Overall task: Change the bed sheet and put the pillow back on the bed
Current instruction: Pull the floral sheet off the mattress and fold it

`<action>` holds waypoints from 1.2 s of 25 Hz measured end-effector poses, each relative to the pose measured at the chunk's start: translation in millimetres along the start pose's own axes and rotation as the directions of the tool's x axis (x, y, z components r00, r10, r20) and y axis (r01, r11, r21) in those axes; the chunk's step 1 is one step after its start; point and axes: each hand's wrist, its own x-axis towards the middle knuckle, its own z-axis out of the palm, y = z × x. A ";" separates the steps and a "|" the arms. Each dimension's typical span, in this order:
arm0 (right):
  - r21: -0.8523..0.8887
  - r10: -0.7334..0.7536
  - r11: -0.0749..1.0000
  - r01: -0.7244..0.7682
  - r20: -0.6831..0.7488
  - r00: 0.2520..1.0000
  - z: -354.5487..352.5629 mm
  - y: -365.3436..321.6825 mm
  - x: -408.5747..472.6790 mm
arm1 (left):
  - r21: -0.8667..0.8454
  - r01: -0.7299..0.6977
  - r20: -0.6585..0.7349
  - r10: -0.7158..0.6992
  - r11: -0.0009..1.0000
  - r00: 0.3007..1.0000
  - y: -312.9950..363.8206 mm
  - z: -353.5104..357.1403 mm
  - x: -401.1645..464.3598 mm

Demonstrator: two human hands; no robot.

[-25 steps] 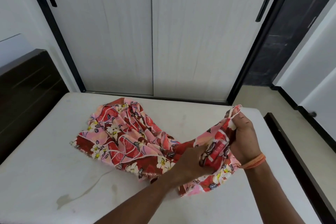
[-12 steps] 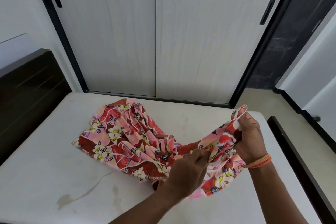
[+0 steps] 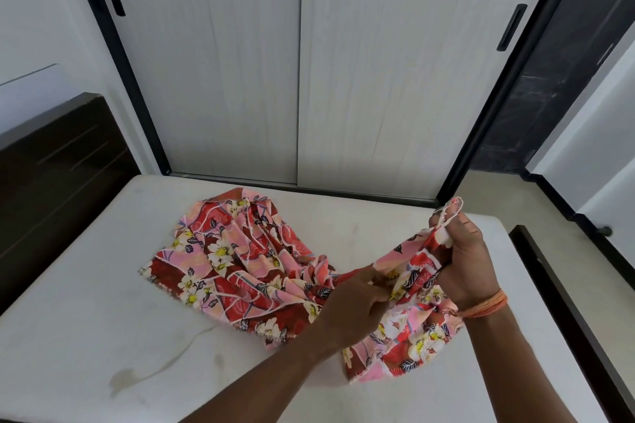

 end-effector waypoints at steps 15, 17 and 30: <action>-0.135 -0.182 0.977 0.163 -0.146 0.972 3.6 -28.5 28.9 | 0.272 0.078 -0.406 0.041 0.959 0.913 -12.7 -85.2 58.6; -0.202 -0.222 0.962 0.185 -0.182 0.958 9.5 -33.4 37.0 | 0.283 0.060 -0.383 0.055 0.957 0.922 -16.9 -104.7 67.8; -0.322 -0.364 0.908 0.269 -0.285 0.887 48.9 -26.3 60.3 | -0.339 0.093 -0.058 -0.120 0.936 0.991 38.1 -86.7 35.8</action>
